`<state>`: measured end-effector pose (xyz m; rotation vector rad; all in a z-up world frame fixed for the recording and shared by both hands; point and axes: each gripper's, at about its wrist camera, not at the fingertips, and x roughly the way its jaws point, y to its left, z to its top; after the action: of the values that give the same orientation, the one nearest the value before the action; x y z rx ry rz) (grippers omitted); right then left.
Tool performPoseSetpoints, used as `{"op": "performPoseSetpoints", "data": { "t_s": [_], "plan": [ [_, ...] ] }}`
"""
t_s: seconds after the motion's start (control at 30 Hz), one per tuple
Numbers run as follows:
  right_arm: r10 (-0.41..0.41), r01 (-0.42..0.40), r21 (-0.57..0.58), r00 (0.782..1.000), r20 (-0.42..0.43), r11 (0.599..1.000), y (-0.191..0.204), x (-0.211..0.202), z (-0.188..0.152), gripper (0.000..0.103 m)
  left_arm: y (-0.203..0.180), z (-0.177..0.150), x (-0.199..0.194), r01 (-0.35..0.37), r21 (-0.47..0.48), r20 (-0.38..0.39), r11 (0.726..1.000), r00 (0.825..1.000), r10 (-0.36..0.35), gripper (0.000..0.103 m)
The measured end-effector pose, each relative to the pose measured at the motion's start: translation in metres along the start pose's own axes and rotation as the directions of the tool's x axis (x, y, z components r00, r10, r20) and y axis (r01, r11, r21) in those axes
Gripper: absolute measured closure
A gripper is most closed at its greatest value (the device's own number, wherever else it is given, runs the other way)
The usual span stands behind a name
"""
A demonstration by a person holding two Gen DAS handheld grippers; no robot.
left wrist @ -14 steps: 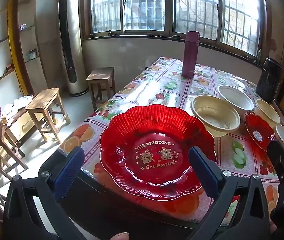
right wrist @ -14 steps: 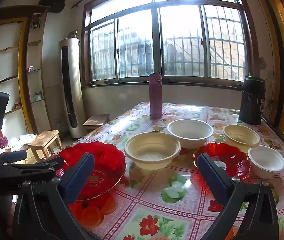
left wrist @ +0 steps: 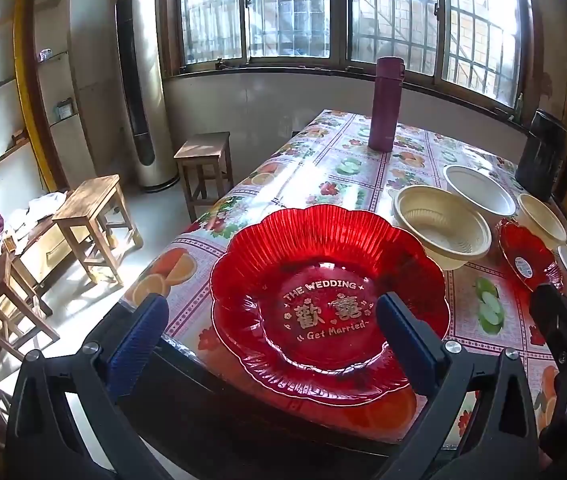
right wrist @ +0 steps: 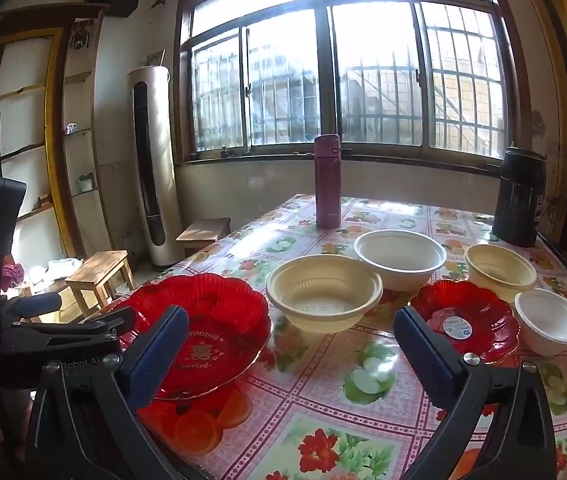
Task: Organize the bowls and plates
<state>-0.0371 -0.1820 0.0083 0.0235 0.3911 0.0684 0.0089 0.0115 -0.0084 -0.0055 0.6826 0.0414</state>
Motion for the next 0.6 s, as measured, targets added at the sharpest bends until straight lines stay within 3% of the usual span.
{"op": "performPoseSetpoints", "data": {
  "t_s": [0.6],
  "plan": [
    [0.015,-0.014,0.012,1.0,-0.023,1.0,0.0015,0.0041,0.0013,0.0,0.0054,-0.0001,0.0042,-0.008,0.003,-0.018,1.0,1.0,0.008,0.0]
  ]
}}
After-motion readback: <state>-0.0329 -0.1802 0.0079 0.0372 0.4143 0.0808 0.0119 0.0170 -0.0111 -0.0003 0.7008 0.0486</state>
